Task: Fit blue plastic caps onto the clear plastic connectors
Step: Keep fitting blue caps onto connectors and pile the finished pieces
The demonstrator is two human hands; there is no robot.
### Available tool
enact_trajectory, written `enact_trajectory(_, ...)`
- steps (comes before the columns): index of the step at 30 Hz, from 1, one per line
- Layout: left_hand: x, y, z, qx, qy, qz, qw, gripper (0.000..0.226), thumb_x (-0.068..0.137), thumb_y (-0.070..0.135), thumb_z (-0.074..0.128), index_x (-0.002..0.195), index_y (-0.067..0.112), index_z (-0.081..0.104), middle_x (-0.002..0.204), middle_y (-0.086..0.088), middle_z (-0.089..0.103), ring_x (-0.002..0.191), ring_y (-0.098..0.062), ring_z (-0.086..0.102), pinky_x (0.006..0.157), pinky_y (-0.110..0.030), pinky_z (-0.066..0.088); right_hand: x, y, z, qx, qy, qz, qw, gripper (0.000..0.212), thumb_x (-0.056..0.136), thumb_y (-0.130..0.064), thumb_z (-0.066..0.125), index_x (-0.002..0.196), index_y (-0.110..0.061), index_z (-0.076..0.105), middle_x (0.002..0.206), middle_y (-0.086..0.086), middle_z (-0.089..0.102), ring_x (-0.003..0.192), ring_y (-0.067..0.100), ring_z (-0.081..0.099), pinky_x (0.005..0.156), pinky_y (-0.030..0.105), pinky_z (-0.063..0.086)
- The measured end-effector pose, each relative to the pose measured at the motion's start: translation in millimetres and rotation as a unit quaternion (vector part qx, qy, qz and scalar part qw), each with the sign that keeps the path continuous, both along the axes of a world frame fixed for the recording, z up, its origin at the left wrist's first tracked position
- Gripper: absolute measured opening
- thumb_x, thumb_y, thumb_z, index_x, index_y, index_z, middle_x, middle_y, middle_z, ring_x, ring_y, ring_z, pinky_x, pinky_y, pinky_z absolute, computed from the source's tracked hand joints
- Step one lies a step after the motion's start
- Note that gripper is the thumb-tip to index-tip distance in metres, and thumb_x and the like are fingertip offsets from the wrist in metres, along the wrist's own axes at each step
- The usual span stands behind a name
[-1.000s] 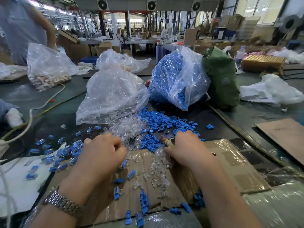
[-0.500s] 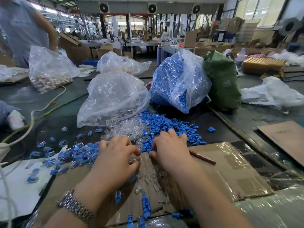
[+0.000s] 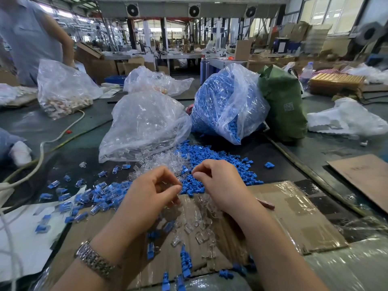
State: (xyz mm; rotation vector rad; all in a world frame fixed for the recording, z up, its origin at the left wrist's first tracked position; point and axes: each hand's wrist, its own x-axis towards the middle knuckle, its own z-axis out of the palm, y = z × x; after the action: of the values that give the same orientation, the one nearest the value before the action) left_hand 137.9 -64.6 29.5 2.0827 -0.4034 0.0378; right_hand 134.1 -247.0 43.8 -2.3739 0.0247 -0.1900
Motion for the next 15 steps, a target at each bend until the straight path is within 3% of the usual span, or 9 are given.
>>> enact_trajectory(4, 0.2, 1.7, 2.8, -0.176, 0.129, -0.040, 0.975, 0.032, 0.072, 0.018, 0.079, 0.100, 0.006, 0.070, 0.092, -0.009, 0.078, 0.086, -0.025, 0.077, 0.074, -0.025, 0.062, -2.6, -2.5, 1.1, 0.142, -0.020, 0.026, 0.989, 0.003, 0.091, -0.021, 0.075, 0.090, -0.019, 0.073, 0.078, -0.005, 0.073, 0.071, 0.002, 0.069, 0.071, 0.016, 0.054)
enact_trajectory(8, 3.6, 2.6, -0.7, -0.273, 0.196, -0.060, 0.940, 0.040, 0.071, 0.009, 0.078, 0.107, -0.002, 0.066, 0.102, -0.017, 0.077, 0.097, -0.032, 0.075, 0.077, -0.027, 0.062, -4.1, -3.0, 2.9, 0.253, -0.015, 0.048, 0.966, 0.002, 0.093, -0.013, 0.072, 0.092, -0.012, 0.072, 0.084, 0.005, 0.076, 0.079, 0.018, 0.075, 0.083, 0.036, 0.061)
enact_trajectory(12, 7.7, 3.6, -2.1, -0.351, 0.207, -0.030, 0.913, 0.033, 0.073, 0.003, 0.073, 0.104, -0.005, 0.068, 0.102, -0.020, 0.076, 0.097, -0.033, 0.075, 0.071, -0.026, 0.061, -5.0, -4.8, 3.6, 0.257, -0.029, 0.075, 0.963, 0.000, 0.093, -0.015, 0.073, 0.092, -0.015, 0.073, 0.080, -0.001, 0.074, 0.070, 0.005, 0.070, 0.069, 0.017, 0.052)
enact_trajectory(15, 7.3, 3.3, -1.5, -0.314, 0.179, -0.020, 0.932, 0.028, 0.072, 0.010, 0.077, 0.099, 0.004, 0.073, 0.098, -0.017, 0.077, 0.091, -0.029, 0.076, 0.065, -0.023, 0.059, -5.4, -3.9, 2.9, 0.238, -0.030, 0.092, 0.966, 0.002, 0.094, -0.017, 0.072, 0.092, -0.016, 0.073, 0.080, -0.002, 0.075, 0.070, 0.003, 0.068, 0.071, 0.016, 0.053)
